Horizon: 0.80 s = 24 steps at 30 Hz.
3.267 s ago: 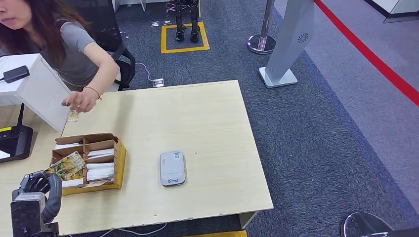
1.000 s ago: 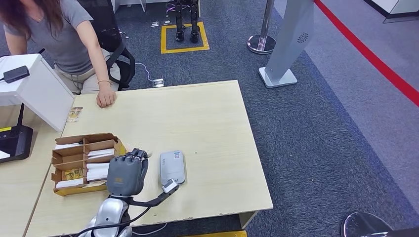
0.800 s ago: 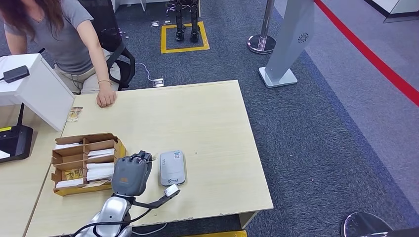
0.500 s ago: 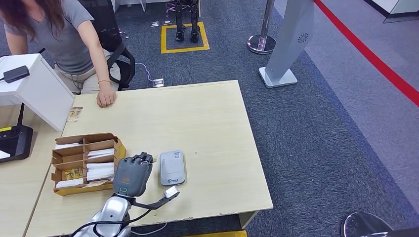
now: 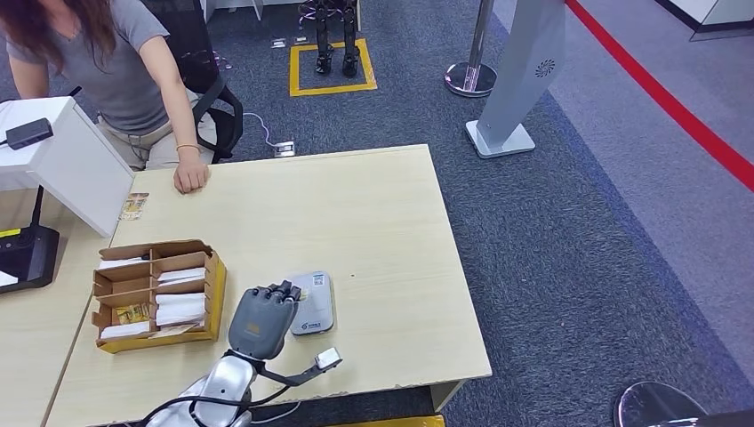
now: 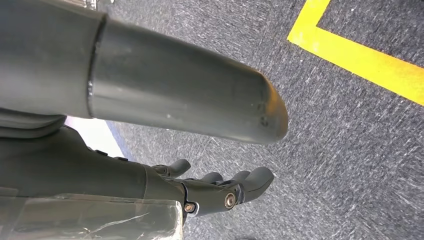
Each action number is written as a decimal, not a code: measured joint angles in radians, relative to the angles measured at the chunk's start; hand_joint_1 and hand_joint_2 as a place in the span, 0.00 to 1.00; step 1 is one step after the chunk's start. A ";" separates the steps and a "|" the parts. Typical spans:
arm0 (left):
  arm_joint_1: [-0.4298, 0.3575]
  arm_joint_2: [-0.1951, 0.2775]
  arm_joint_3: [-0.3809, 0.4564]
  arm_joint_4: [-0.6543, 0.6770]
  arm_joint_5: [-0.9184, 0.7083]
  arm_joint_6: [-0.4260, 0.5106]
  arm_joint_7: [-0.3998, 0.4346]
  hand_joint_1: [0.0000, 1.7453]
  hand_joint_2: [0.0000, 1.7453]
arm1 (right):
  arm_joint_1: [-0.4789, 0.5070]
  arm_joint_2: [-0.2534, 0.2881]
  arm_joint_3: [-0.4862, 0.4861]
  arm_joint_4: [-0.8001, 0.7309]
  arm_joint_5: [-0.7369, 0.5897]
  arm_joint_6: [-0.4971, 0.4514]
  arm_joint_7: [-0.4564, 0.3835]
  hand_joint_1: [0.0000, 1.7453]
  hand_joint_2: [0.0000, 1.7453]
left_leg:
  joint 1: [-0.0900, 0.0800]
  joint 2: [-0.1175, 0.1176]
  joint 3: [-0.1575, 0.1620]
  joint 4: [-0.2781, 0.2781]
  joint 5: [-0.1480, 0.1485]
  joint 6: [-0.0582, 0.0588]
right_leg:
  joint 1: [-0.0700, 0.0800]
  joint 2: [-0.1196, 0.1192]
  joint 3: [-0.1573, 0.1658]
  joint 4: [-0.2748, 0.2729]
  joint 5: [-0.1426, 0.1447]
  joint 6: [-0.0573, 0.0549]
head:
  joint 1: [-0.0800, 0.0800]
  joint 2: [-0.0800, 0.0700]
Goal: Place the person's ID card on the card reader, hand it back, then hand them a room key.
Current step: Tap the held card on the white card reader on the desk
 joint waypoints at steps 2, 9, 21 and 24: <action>-0.009 -0.001 -0.026 0.004 0.000 0.001 0.014 1.00 1.00 | -0.001 0.000 0.003 0.000 0.000 0.001 0.000 0.00 0.00 | 0.000 0.000 0.000 0.000 0.000 0.000 | 0.000 0.000 0.000 0.000 0.000 0.000 | 0.000 0.000; -0.052 -0.001 -0.120 0.010 0.000 0.013 0.066 1.00 1.00 | -0.006 0.000 0.008 0.000 0.000 0.004 0.000 0.00 0.00 | 0.000 0.000 0.000 0.000 0.000 0.000 | 0.000 0.000 0.000 0.000 0.000 0.000 | 0.000 0.000; -0.054 -0.008 -0.137 0.023 0.000 0.000 0.003 1.00 1.00 | -0.005 0.001 0.010 0.000 -0.001 0.000 0.000 0.00 0.00 | 0.000 0.000 0.000 0.000 0.000 0.000 | 0.000 0.000 0.000 0.000 0.000 0.000 | 0.000 0.000; -0.054 -0.010 -0.137 0.027 0.000 0.000 0.003 1.00 1.00 | -0.005 0.001 0.010 0.000 -0.001 0.000 0.000 0.00 0.00 | 0.000 0.000 0.000 0.000 0.000 0.000 | 0.000 0.000 0.000 0.000 0.000 0.000 | 0.000 0.000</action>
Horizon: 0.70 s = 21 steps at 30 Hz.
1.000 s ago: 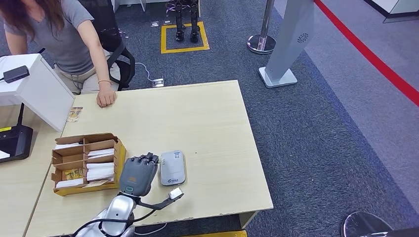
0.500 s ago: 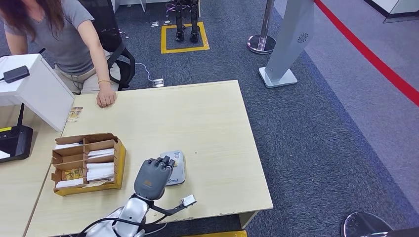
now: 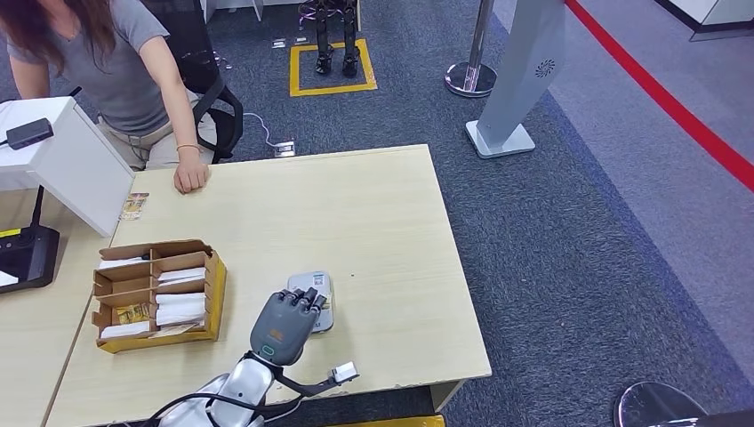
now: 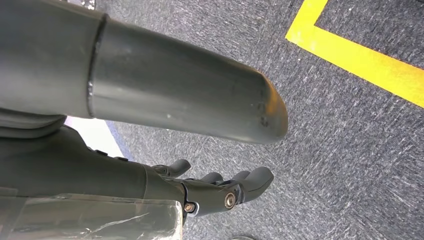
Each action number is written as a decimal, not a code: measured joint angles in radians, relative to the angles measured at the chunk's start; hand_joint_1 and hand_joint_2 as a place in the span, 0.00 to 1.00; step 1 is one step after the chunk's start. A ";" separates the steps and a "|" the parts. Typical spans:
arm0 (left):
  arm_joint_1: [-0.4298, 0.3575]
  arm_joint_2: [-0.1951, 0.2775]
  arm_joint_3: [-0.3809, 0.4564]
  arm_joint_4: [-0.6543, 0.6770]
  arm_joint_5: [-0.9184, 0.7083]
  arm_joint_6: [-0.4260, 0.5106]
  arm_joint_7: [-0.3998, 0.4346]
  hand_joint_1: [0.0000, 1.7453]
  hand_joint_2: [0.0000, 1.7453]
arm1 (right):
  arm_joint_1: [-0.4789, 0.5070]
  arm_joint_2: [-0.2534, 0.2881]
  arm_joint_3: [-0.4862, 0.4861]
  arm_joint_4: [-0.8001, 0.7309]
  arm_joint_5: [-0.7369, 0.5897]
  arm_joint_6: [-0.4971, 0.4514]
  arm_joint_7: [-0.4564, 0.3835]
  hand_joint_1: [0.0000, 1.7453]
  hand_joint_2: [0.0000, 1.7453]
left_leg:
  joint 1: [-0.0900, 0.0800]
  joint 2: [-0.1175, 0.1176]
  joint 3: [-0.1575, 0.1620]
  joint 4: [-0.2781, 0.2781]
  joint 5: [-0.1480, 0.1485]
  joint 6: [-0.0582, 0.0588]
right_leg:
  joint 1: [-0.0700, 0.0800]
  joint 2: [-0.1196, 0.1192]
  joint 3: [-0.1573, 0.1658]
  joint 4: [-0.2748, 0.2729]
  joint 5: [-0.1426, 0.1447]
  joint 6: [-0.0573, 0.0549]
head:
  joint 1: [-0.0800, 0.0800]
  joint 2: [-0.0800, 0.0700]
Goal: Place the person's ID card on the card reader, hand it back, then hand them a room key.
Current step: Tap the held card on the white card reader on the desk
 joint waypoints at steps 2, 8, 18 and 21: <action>0.000 0.000 0.000 0.001 0.000 0.000 0.000 1.00 1.00 | 0.000 0.000 0.000 0.000 0.000 0.000 0.000 0.00 0.00 | 0.000 0.000 0.000 0.000 0.000 0.000 | 0.000 0.000 0.000 0.000 0.000 0.000 | 0.000 0.000; 0.002 -0.001 0.000 0.001 0.000 -0.001 -0.011 1.00 1.00 | 0.000 0.000 0.000 0.000 0.000 -0.001 0.000 0.00 0.00 | 0.000 0.000 0.000 0.000 0.000 0.000 | 0.000 0.000 0.000 0.000 0.000 0.000 | 0.000 0.000; 0.023 -0.013 0.036 0.007 0.000 -0.070 -0.077 1.00 1.00 | 0.000 0.001 0.000 0.000 -0.002 -0.015 0.000 0.00 0.00 | 0.000 0.000 0.000 0.000 0.000 0.000 | 0.000 0.000 0.000 0.000 0.000 0.000 | 0.000 0.000; 0.037 -0.026 0.067 0.014 0.001 -0.080 -0.126 1.00 1.00 | 0.001 0.001 0.000 0.000 -0.002 -0.018 0.000 0.00 0.00 | 0.000 0.000 0.000 0.000 0.000 0.000 | 0.000 0.000 0.000 0.000 0.000 0.000 | 0.000 0.000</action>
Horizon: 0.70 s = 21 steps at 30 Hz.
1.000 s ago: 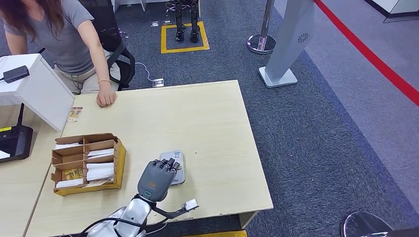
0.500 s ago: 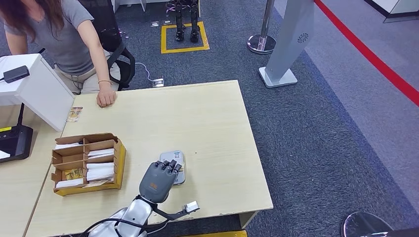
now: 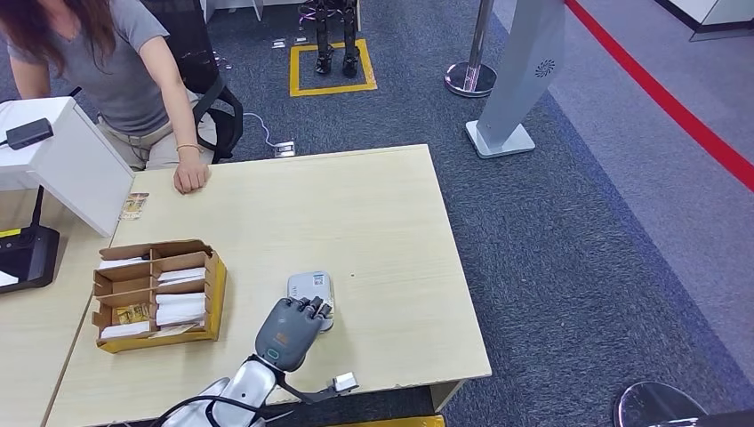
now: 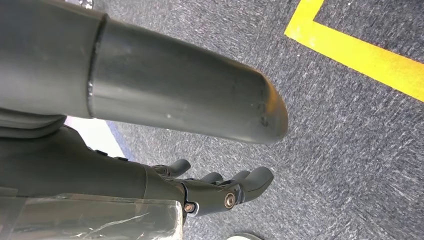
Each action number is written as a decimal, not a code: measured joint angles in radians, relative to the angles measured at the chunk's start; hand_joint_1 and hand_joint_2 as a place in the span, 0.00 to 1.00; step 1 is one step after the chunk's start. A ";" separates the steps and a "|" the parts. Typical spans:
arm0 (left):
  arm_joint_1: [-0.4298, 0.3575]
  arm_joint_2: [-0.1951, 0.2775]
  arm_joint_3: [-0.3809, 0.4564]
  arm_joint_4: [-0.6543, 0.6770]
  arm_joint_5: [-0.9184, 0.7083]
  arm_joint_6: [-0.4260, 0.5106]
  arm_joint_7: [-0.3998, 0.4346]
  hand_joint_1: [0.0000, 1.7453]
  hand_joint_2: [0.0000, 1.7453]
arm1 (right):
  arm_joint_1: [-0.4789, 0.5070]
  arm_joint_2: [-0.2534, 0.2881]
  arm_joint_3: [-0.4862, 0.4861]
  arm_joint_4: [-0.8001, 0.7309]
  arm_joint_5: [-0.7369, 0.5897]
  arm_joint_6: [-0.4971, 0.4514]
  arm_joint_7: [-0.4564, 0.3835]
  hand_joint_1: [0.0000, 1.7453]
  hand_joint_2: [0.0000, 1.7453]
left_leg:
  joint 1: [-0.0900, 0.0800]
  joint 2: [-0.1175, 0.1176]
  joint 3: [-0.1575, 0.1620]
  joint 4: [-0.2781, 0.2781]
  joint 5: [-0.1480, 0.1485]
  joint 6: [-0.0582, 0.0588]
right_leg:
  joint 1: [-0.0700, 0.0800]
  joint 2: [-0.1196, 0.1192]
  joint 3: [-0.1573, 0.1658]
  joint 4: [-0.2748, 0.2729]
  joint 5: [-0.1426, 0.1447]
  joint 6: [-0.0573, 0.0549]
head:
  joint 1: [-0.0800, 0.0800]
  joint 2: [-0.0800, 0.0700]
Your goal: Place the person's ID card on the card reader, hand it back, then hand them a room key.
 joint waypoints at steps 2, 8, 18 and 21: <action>0.012 -0.014 0.032 0.005 0.000 -0.004 -0.041 1.00 1.00 | 0.000 0.000 0.000 0.000 0.000 -0.001 0.000 0.00 0.00 | 0.000 0.000 0.000 0.000 0.000 0.000 | 0.000 0.000 0.000 0.000 0.000 0.000 | 0.000 0.000; 0.041 -0.057 0.124 0.016 0.001 -0.007 -0.112 1.00 1.00 | 0.000 0.001 -0.001 0.000 0.000 -0.003 0.000 0.00 0.00 | 0.000 0.000 0.000 0.000 0.000 0.000 | 0.000 0.000 0.000 0.000 0.000 0.000 | 0.000 0.000; 0.044 -0.079 0.158 0.027 0.001 -0.003 -0.066 1.00 1.00 | 0.000 0.001 -0.004 -0.001 0.002 -0.004 0.004 0.00 0.00 | 0.000 0.000 0.000 0.000 0.000 0.000 | 0.000 0.000 0.000 0.000 0.000 0.000 | 0.000 0.000; 0.020 -0.060 0.149 0.018 0.000 0.002 0.056 1.00 1.00 | 0.000 0.001 -0.004 -0.001 0.002 -0.002 0.006 0.00 0.00 | 0.000 0.000 0.000 0.000 0.000 0.000 | 0.000 0.000 0.000 0.000 0.000 0.000 | 0.000 0.000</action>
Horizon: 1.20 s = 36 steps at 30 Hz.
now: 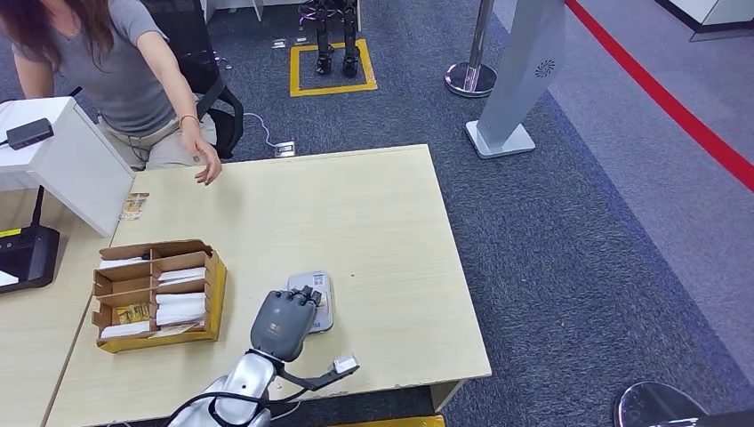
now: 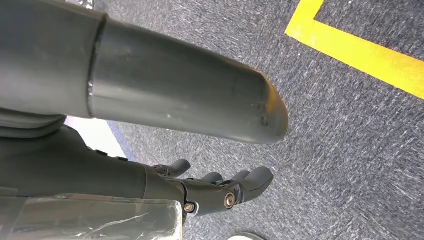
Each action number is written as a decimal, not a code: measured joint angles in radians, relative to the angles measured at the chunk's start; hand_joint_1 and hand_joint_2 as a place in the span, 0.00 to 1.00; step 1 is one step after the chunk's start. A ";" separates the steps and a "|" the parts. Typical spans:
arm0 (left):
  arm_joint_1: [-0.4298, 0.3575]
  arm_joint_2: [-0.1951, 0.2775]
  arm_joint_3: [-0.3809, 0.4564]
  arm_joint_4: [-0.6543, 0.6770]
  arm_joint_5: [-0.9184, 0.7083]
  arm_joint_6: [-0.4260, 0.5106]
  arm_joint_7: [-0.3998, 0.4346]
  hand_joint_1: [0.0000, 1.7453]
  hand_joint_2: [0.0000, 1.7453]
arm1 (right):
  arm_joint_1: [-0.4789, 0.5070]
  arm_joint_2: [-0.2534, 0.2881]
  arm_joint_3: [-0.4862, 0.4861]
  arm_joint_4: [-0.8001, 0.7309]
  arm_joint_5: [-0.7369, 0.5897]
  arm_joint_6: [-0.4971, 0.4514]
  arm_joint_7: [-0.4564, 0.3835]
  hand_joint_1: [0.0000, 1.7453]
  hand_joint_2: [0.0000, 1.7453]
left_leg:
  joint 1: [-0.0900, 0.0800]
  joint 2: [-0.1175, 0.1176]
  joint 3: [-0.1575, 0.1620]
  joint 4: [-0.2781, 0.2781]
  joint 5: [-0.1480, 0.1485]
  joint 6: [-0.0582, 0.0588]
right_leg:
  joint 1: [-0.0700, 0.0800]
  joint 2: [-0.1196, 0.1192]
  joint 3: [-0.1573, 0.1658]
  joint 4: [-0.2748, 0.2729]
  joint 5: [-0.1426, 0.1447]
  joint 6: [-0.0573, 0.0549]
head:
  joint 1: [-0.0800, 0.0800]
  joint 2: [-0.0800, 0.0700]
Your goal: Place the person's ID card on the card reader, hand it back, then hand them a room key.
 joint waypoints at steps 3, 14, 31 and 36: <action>-0.061 0.066 -0.043 -0.055 -0.001 -0.015 0.186 1.00 1.00 | 0.000 0.000 0.000 0.000 0.000 0.004 0.000 0.00 0.00 | 0.000 0.000 0.000 0.000 0.001 0.000 | 0.001 0.000 0.000 0.000 0.001 -0.001 | 0.000 0.000; -0.099 0.187 0.207 -0.412 0.086 -0.024 -0.123 1.00 1.00 | 0.002 0.005 0.001 0.000 0.000 0.009 -0.003 0.00 0.00 | -0.001 0.001 -0.002 0.000 0.002 0.000 | 0.001 0.000 -0.002 0.001 0.001 -0.001 | 0.001 0.000; -0.037 -0.094 0.981 -0.483 0.885 -0.313 -0.518 1.00 1.00 | 0.005 0.011 0.001 0.000 0.000 0.007 -0.008 0.00 0.00 | -0.002 0.004 -0.001 0.000 0.002 0.001 | -0.001 0.004 -0.003 0.001 0.002 0.000 | 0.002 0.000; -0.038 -0.096 1.078 -0.453 0.975 -0.353 -0.541 1.00 1.00 | 0.002 0.011 0.001 0.000 0.000 0.008 -0.009 0.00 0.00 | -0.002 0.002 -0.002 0.000 0.002 0.001 | -0.001 0.003 -0.003 0.001 0.002 0.000 | 0.001 0.000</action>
